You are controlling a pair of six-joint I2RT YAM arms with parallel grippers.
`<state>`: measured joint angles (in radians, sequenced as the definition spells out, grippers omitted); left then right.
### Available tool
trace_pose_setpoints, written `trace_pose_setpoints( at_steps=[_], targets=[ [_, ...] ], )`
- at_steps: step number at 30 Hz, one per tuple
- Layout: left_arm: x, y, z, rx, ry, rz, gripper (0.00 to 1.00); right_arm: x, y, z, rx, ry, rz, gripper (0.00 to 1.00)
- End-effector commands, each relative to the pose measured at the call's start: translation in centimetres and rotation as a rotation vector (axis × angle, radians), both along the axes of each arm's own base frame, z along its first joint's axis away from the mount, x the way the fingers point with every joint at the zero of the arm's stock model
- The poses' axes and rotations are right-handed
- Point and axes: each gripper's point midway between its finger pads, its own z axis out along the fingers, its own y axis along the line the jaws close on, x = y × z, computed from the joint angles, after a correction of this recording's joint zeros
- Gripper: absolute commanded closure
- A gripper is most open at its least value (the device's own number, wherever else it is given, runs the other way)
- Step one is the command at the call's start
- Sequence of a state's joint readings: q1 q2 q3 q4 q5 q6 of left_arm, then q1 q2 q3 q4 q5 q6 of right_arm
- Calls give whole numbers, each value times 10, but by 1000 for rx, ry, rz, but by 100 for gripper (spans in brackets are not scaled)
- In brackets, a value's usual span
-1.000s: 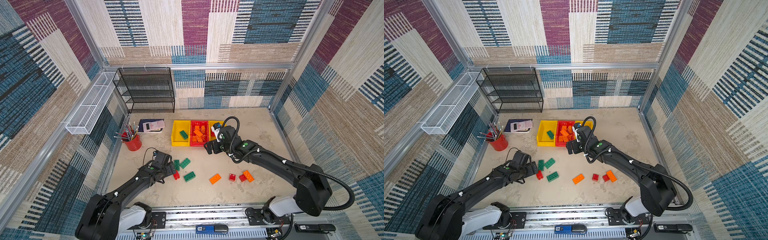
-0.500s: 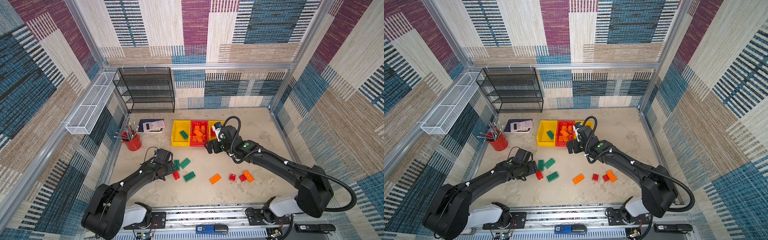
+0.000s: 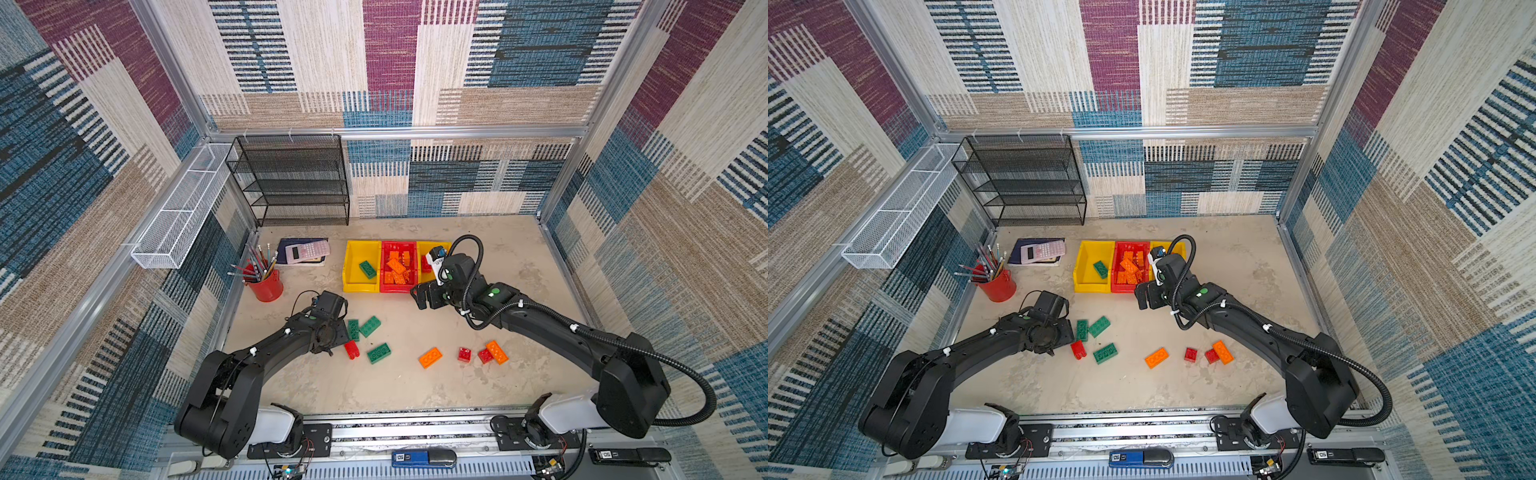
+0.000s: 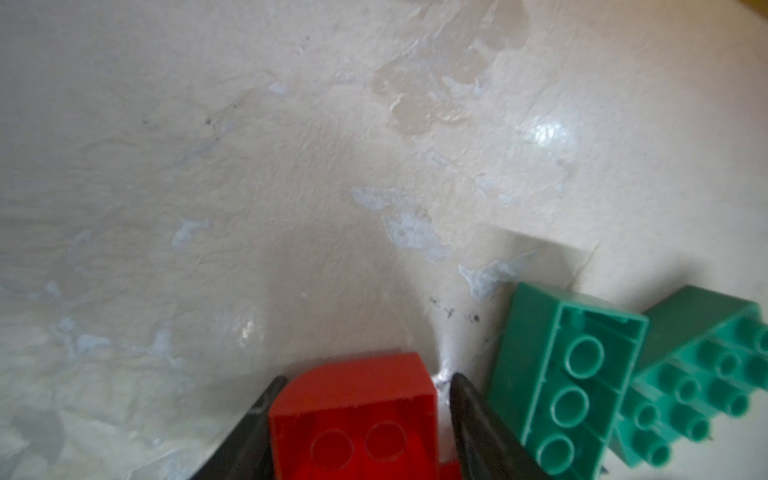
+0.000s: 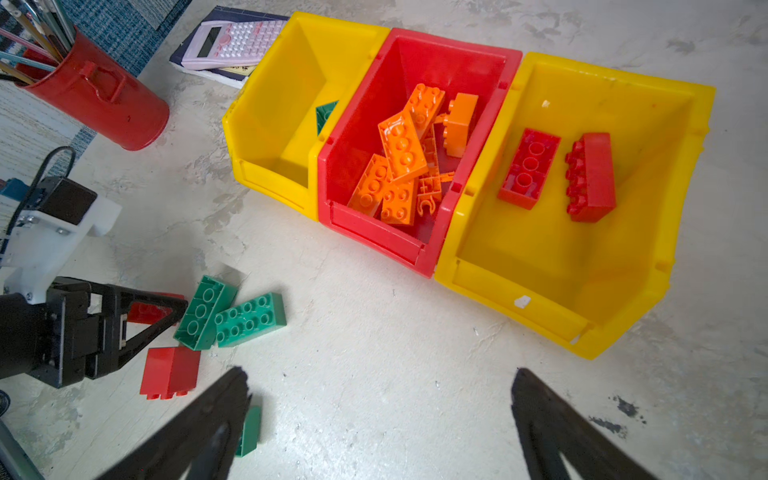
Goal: Sort the legos into containers by color
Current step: 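Lower the left gripper onto the red 2x2 brick and grasp it, then lift the red brick with the left gripper and carry it toward the bins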
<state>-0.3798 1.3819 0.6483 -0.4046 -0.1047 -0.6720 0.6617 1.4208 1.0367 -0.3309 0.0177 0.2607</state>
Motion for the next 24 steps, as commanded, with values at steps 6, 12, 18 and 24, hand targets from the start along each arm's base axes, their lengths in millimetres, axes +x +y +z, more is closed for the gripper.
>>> trace_pose_setpoints(
  at_steps=[6, 12, 18, 24],
  targets=[
    [-8, -2, -6, -4, 61, -22, 44, 5, -3, 11, 12, -43, -22, 0],
    [-5, -4, -4, -1, 64, -28, 44, 4, -3, 11, 8, -44, -23, 0],
    [0, -5, 3, -4, 53, -33, 47, 4, -4, 13, 10, -45, -26, 0],
    [3, -7, 8, -2, 46, -41, 49, 2, -5, 15, 13, -48, -27, 0]
  ],
)
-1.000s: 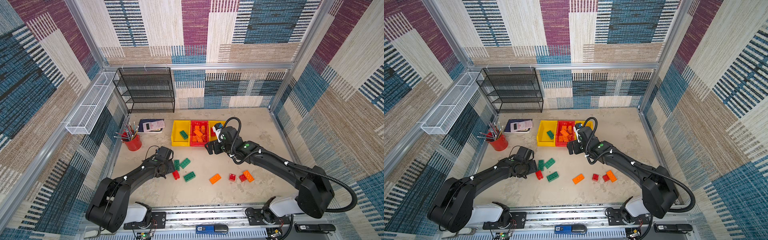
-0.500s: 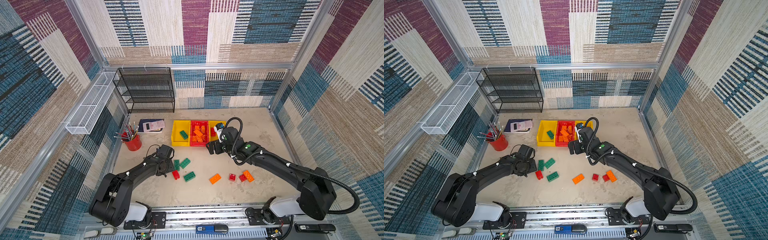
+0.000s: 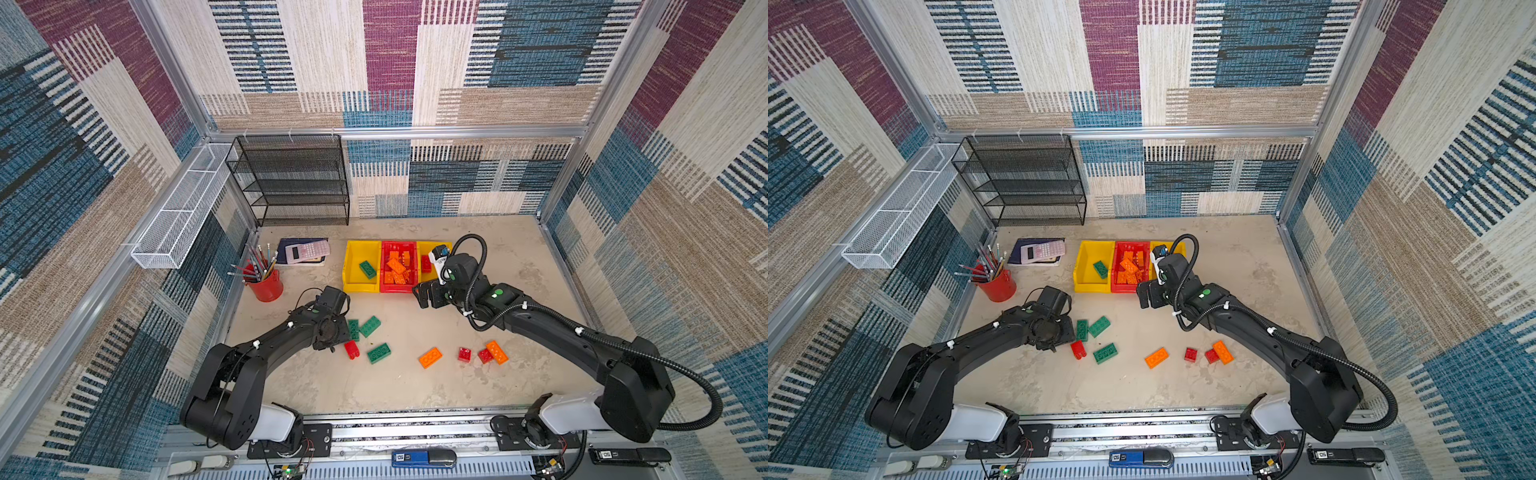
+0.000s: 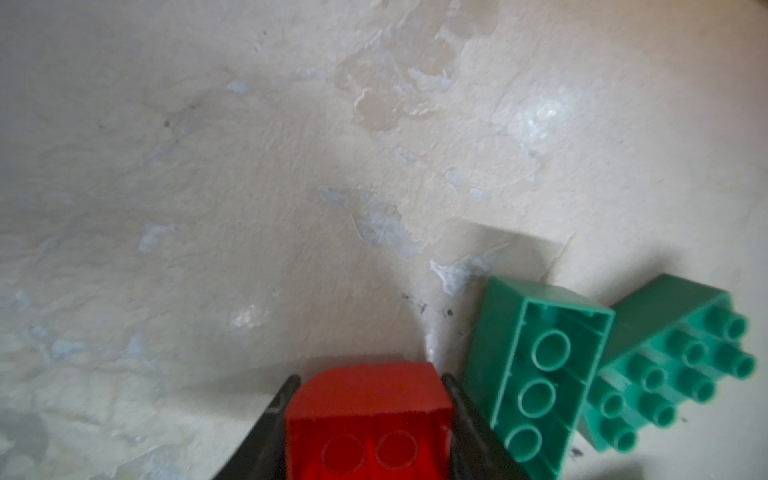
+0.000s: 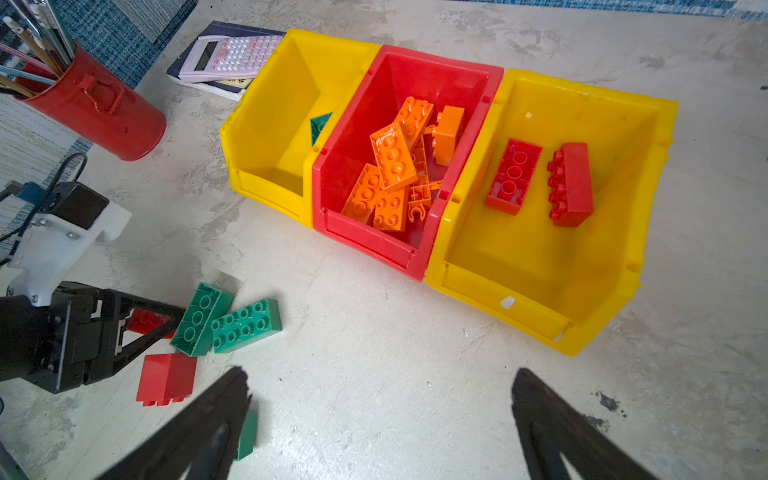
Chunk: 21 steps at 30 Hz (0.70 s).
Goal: Sort the legos into containers by color
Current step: 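Lift the red brick with the left gripper and carry it toward the bins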
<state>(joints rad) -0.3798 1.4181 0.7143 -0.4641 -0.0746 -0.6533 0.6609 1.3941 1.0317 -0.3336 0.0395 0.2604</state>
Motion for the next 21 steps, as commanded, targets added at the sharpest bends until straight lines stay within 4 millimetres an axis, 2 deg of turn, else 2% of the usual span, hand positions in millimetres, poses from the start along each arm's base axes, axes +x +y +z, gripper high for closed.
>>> trace_pose_setpoints(
  at_steps=[1, 6, 12, 17, 21],
  targets=[
    [0, 0, 4, 8, 8, -14, 49, 2, 0, 7, 14, -24, -8, 0],
    [5, 2, 14, 26, -8, -21, 50, 0, 0, 13, 26, -33, -2, 0],
    [22, -4, 40, 15, -56, -36, 50, -2, -7, 20, 28, -55, -22, 0],
    [46, -21, 69, -35, -109, -56, 50, -8, -19, 27, 36, -80, -59, 0],
    [70, -44, 93, -115, -163, -85, 50, -12, -35, 30, 43, -94, -120, 0]
  ],
)
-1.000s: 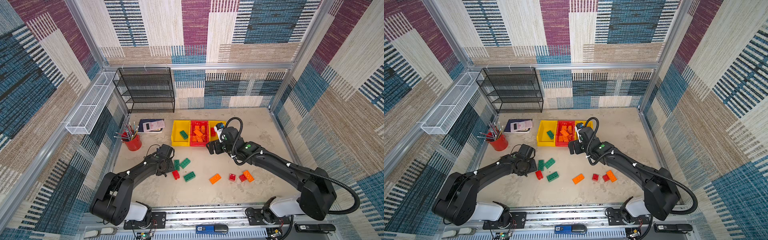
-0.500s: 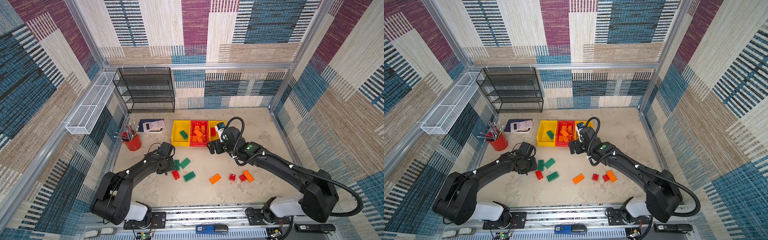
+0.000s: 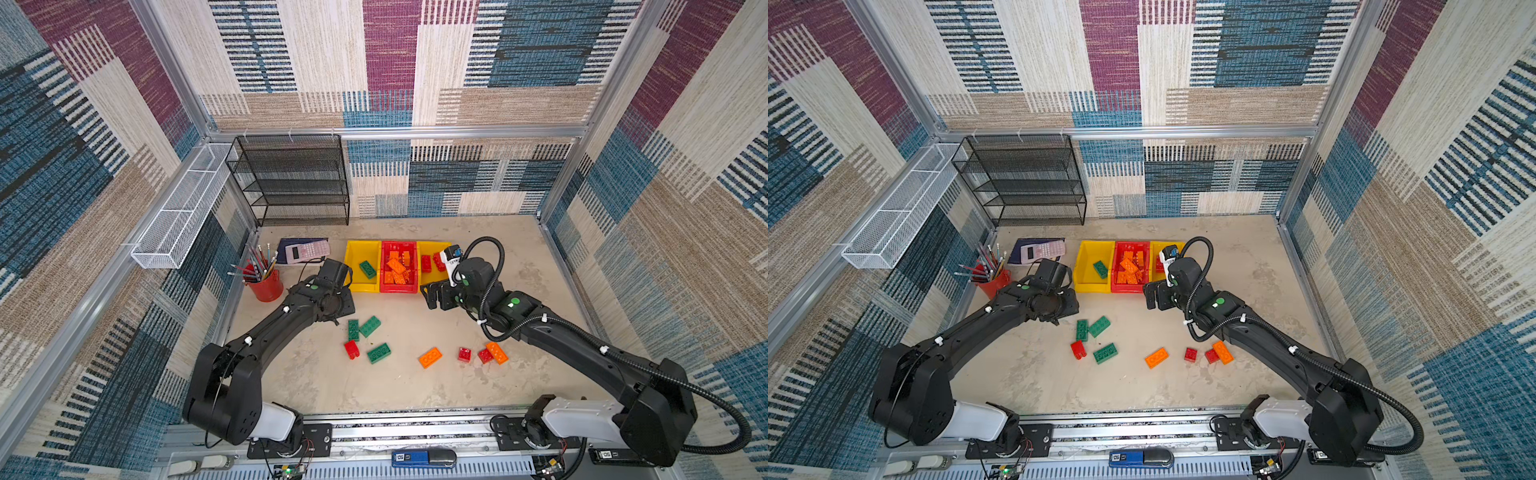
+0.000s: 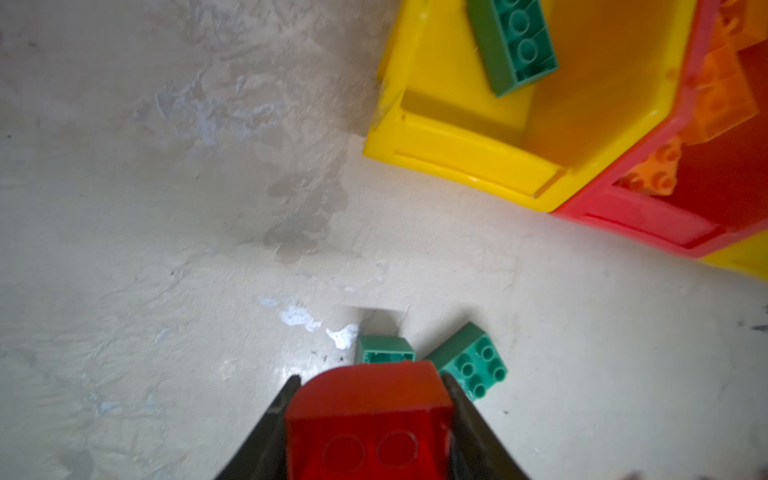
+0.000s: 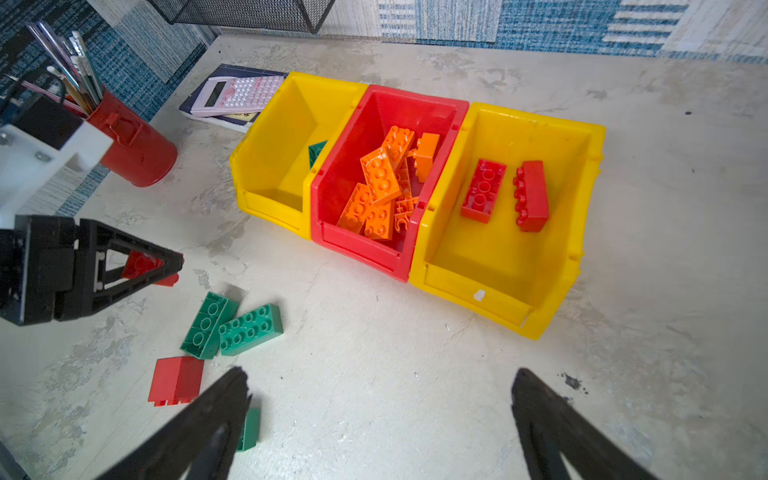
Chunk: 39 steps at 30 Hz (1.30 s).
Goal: Sort the legos into containers by color
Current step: 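Lift the red brick with the left gripper and carry it toward the bins, then release the red brick into the yellow bin holding red bricks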
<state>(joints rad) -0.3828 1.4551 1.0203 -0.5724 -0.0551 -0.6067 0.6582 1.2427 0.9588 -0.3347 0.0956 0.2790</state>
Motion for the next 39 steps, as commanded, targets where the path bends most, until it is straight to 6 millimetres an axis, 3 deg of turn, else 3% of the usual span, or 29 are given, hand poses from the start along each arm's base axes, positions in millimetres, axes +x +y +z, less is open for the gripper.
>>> trace_pose_setpoints(
  at_steps=[1, 6, 14, 23, 30, 36, 39],
  targets=[
    [14, -21, 17, -67, -26, -46, 50, 2, -15, 6, 16, -23, -80, 0],
    [42, -58, 41, -90, -72, -112, 50, -4, -32, 11, 34, -37, -134, 1],
    [85, -138, 67, -124, -122, -249, 50, -15, -51, 25, 53, -67, -191, 0],
    [133, -225, 68, -152, -156, -392, 49, -31, -70, 47, 75, -109, -218, 0],
    [159, -256, 51, -198, -171, -409, 49, -38, -82, 68, 79, -155, -246, 1],
    [167, -273, 43, -231, -179, -418, 48, -40, -88, 62, 56, -149, -265, 0],
    [173, -278, 39, -242, -187, -420, 41, -40, -89, 60, 55, -146, -266, 0]
  ],
)
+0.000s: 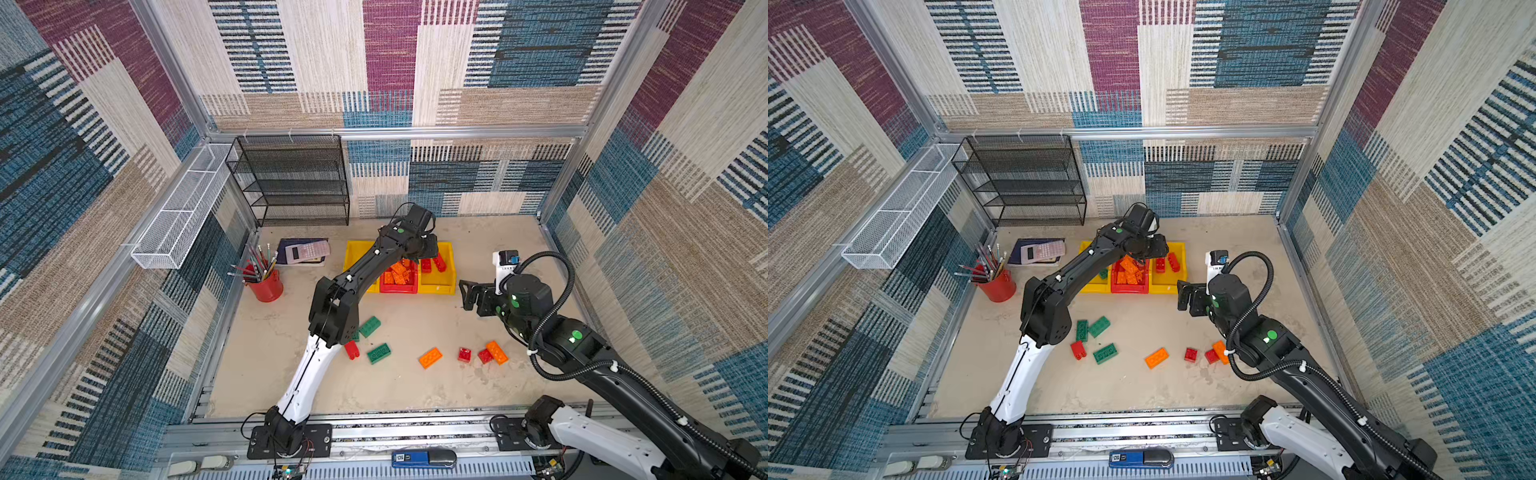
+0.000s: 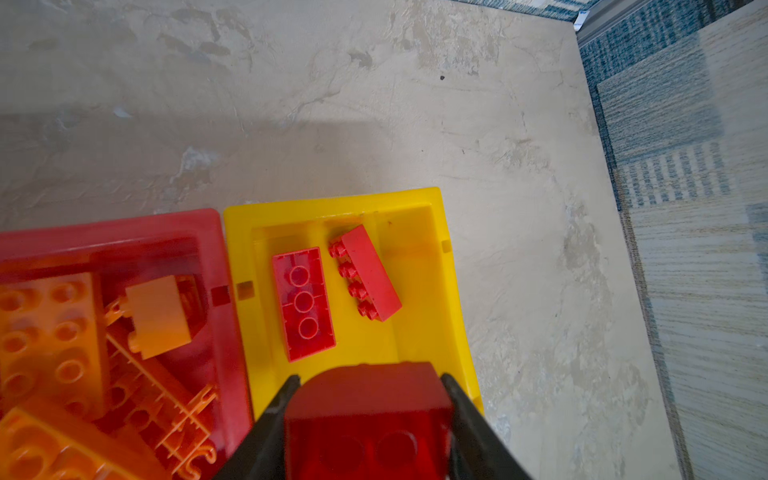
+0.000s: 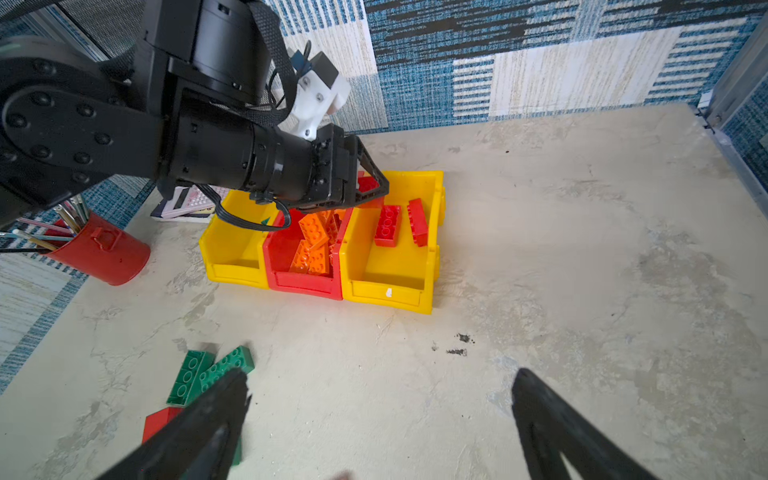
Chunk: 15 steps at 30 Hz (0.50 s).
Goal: Sort the legos into containers by color
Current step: 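Release the red brick into the yellow bin holding red bricks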
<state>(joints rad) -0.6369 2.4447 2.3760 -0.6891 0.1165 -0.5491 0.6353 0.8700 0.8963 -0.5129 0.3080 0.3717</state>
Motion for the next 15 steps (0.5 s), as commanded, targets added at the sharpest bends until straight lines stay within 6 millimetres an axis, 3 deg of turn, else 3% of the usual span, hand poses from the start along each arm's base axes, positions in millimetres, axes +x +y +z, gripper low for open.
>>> trace_pose_setpoints(
  at_steps=[1, 3, 5, 10, 15],
  targets=[
    [5, -10, 3, -32, -17, -27, 35, 1, -4, -1, -10, -3, -18, 0],
    [8, -14, 4, -40, -18, -34, 22, 1, -4, -1, -14, 0, -20, 0],
    [8, -16, 10, -48, -23, -44, 16, 2, -3, -3, -21, 3, -18, 0],
    [-3, -8, 43, -72, -58, -43, 14, 5, 1, -5, -16, 6, -11, 0],
    [-34, 27, 65, -67, -95, 17, 14, 7, 9, -8, 1, 10, 19, 0]
  ],
)
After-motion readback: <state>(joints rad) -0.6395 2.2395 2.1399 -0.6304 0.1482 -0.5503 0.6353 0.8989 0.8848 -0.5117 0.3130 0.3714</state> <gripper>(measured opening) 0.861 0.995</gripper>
